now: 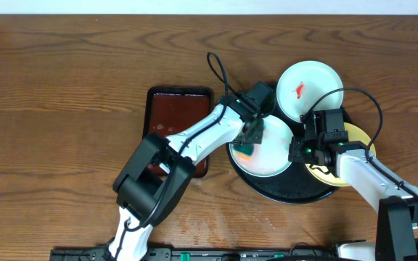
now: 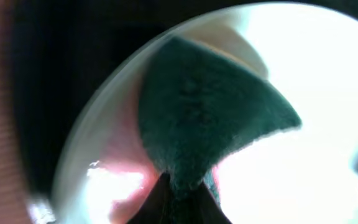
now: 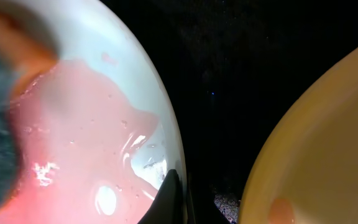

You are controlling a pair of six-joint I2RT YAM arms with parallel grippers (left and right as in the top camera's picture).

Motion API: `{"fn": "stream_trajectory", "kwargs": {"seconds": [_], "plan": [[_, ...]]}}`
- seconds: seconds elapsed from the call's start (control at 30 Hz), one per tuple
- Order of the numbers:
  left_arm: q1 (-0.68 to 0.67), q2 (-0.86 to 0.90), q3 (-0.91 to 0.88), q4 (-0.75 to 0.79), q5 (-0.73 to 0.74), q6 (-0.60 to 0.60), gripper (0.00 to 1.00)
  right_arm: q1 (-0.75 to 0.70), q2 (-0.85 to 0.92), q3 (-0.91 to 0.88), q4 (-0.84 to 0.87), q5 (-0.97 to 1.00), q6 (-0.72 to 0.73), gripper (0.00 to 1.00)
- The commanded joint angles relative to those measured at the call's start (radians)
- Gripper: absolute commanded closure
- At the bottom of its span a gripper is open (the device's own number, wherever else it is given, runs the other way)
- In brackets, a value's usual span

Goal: Clean dirty plates on tray and stack at the side
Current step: 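Scrub the lower pale green plate with the sponge in the left gripper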

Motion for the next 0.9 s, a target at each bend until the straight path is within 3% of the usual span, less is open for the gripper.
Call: {"fn": "stream_trajectory", "kwargs": {"seconds": [0.0,0.1,0.3,0.5,0.63,0.87], "plan": [[-0.023,0.097,0.002,0.095,0.309,-0.014,0.93,0.008,0.017,-0.011,-0.016,0.024,-0.006,0.99],[-0.058,0.123,0.002,0.124,0.392,-0.014,0.92,0.008,0.017,-0.011,-0.016,0.024,-0.006,0.99],[-0.144,0.124,0.002,0.116,0.398,0.078,0.92,0.008,0.017,-0.011,-0.02,0.024,-0.006,0.99],[-0.098,0.124,0.002,0.064,0.386,0.065,0.92,0.008,0.017,-0.011,-0.031,0.024,-0.006,0.99],[-0.032,0.119,0.002,-0.025,0.247,0.022,0.92,0.008,0.017,-0.011,-0.031,0.024,-0.006,0.99],[0.056,0.077,0.038,-0.192,-0.13,0.02,0.92,0.008,0.017,-0.011,-0.031,0.024,-0.006,0.99]]}}
